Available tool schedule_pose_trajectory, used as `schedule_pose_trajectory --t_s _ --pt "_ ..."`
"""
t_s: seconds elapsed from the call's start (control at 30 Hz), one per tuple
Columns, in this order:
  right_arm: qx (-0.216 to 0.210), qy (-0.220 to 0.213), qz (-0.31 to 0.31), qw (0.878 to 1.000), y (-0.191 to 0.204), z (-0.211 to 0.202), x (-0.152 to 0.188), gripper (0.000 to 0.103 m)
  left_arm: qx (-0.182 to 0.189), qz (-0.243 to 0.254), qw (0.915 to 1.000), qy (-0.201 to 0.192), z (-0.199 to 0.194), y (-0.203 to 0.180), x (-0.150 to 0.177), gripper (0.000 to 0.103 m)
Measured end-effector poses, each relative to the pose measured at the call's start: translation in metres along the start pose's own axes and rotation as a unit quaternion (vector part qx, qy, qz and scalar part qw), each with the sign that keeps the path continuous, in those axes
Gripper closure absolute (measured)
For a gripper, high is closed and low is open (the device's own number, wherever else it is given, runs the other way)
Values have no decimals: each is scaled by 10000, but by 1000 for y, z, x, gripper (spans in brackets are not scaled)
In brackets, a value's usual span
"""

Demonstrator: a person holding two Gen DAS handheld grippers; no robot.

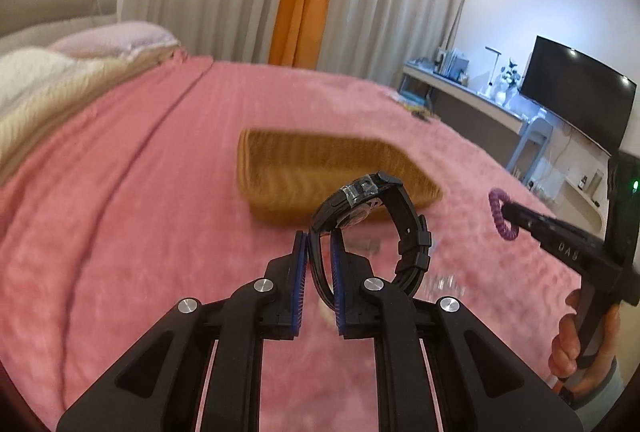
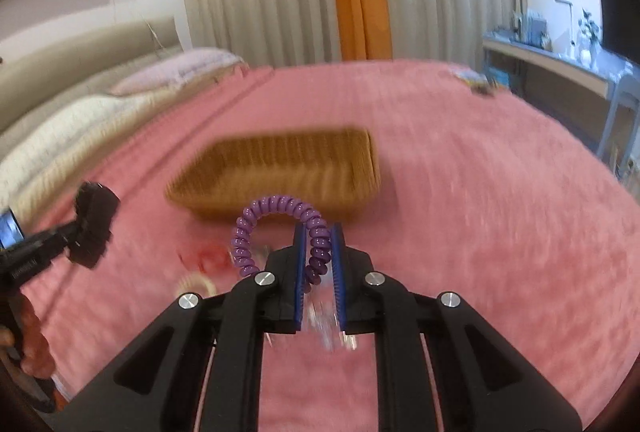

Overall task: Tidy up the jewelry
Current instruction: 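Carry both items over the wicker basket and open both tools to drop them, then move both tools back to the jewelry and lower toward the bracelets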

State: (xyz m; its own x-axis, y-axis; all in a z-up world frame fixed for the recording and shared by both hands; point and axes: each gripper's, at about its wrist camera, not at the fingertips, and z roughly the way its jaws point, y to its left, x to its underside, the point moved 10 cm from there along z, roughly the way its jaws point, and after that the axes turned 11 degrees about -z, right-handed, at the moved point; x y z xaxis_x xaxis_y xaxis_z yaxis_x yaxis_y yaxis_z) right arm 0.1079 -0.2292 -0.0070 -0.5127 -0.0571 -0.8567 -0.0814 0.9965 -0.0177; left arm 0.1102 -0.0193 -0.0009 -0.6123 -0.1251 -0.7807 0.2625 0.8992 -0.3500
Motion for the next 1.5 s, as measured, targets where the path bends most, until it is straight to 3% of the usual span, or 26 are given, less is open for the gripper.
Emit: schedule_pose_trajectory --t_s 0.1,0.27,0.5,0.8,1.0,1.07,1.13,1.17,1.37,1.5 --pt "32 -139 -46 9999 -4 16 -45 93 108 -64 9999 -59 17 -12 -30 93" --pt "-32 76 30 10000 -11 74 -76 93 35 -17 10000 -16 78 -15 -58 93" --pt "-153 908 34 9957 -5 167 -55 94 -227 -74 9988 427 155 7 -53 93" --pt "20 1657 56 9862 -7 222 -15 94 -625 -6 9930 997 197 26 -28 92" --pt "-230 1429 381 9887 -12 206 -19 90 -664 274 9949 708 171 16 -38 73" --pt "-156 1231 358 9916 -16 191 -26 79 -566 253 9962 603 154 12 -41 68" --pt "-98 1003 330 9944 -18 171 -35 52 -347 189 9981 466 133 6 -46 66" --pt "-105 873 317 9956 -18 158 -39 48 -234 156 9988 403 123 2 -48 64" --pt "-75 214 -141 9996 -1 79 -64 47 207 120 9996 -174 41 -20 -68 55" --pt "-134 -126 -203 9996 8 26 -64 47 428 199 9977 -496 -6 -38 -65 50"
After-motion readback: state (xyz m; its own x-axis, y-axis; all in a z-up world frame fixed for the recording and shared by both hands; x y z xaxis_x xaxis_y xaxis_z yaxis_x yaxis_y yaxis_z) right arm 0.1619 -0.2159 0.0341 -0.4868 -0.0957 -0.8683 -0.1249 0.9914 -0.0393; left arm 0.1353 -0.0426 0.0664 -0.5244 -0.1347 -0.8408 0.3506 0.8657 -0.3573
